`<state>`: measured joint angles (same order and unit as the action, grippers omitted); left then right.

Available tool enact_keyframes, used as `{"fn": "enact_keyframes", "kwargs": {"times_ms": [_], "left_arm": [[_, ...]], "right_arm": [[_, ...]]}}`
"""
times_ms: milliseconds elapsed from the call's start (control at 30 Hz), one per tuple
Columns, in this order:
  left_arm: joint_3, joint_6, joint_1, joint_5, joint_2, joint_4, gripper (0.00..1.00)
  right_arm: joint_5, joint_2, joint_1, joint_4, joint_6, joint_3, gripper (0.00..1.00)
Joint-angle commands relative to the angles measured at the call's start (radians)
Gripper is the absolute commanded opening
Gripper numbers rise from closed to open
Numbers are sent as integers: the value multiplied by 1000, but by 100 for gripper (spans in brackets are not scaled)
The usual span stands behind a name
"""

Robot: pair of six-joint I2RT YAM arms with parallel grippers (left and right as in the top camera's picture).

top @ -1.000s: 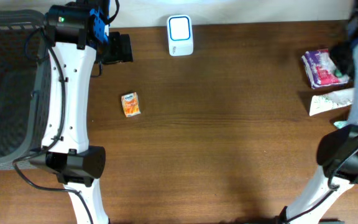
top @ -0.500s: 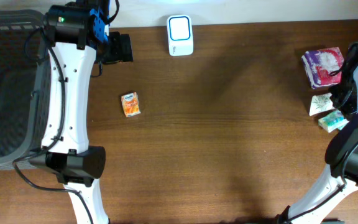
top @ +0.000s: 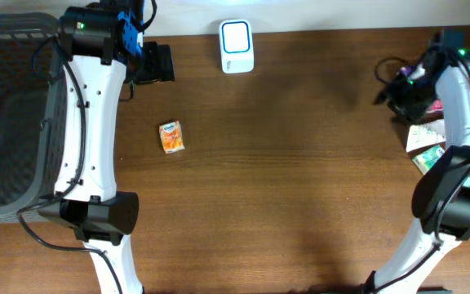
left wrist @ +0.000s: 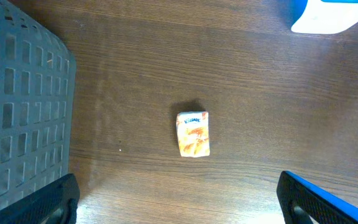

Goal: Scan the item barcode

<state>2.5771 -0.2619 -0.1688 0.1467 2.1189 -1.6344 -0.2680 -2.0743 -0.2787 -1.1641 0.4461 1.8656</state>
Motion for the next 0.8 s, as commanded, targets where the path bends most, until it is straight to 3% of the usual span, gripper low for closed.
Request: {"fn": "enact_keyframes", "kwargs": {"times_ms": [0,300,433,467,500,567,633,767], "left_arm": [[11,-6,2,0,-8,1,99],[11,-6,2,-21,-8,25,99],[8,-5,-3,-254,0,30,99],[8,-6,-13,-252,14,1,100],[8,-6,-21,-232,31,-30,98],[-24,-14,-53,-207,92,-44,84],[-99,-31,-87,-188,150,-6,62],[-216,-138,-110,-63,260,38,61]], "right_arm": [[-60,69,70,24,-13,38,99],[-31,68,102,24,-13,36,99],[-31,68,102,24,-13,36,99],[-31,68,102,24,-13,36,99],[-31,68,102,24,-13,36,98],[-31,68,102,24,-13,36,99],[-31,68,102,24,-13,36,99],[-31,68,102,24,-13,36,99]]}}
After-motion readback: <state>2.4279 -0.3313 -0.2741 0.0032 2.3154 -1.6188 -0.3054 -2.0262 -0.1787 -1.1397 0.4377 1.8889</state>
